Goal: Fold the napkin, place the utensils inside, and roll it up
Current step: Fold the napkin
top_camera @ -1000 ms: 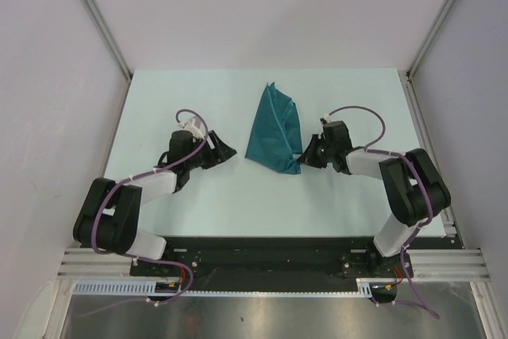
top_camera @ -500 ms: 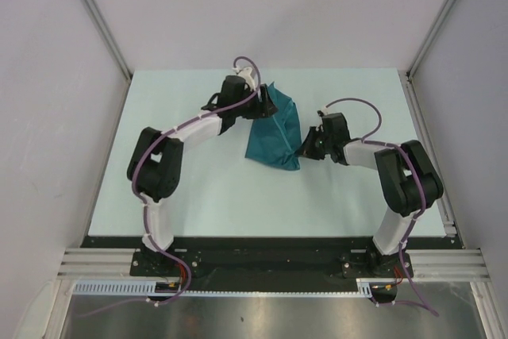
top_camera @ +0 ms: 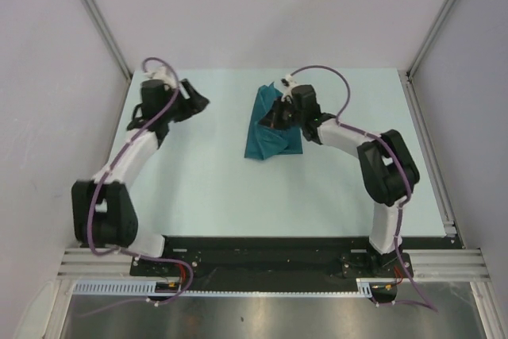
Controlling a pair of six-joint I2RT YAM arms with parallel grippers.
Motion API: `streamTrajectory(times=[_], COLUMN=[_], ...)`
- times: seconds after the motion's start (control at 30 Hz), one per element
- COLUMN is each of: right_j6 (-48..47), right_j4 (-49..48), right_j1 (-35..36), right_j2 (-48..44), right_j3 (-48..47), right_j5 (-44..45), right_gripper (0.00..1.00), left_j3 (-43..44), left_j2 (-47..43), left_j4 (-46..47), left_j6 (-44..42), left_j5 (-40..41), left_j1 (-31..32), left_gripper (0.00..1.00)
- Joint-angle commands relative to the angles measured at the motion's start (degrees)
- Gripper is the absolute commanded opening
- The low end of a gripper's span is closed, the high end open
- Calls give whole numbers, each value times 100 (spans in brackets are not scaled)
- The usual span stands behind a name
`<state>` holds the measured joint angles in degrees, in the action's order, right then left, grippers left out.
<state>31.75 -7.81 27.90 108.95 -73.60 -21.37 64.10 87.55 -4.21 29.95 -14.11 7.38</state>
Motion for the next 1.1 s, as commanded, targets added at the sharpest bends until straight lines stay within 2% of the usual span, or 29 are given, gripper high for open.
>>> streamTrajectory(times=[0.0,0.13,0.27,0.47,0.67,0.83,1.07], right_j6=[323,648,824,1000,1211,1316,1431], right_j4=[-563,-1281,-1793,-2294,-2461,-2216,-2172], right_j1=[610,1041,1349,1683,1894,2026,2079], right_j2=[995,1892,2647,3272,4116,4766,5101], right_j3=[-917,-1647,-2297,-2904,-3897,-4845,-5243], right_j5=[-306,-526,-588,-597,-983,-1423,-1722], right_gripper=[0,0,0,0,0,0,0], left_j3=[-712,-1083,-1259,-1356,-1487,-1645,-1751], left_j2=[-1361,-2310,-2699,-2770,-2743,-2708,-2673], left_j4=[-361,-730,-1047,-1108,-986,-836,-643], left_j6=[-139,-411,-692,-825,-868,-869,-719], left_j5=[-83,-101,-162,-434,-646,-716,-953], left_j1=[-709,-1229,-1624,-2020,-2232,-2389,-2574], left_gripper=[76,77,78,78,79,78,78])
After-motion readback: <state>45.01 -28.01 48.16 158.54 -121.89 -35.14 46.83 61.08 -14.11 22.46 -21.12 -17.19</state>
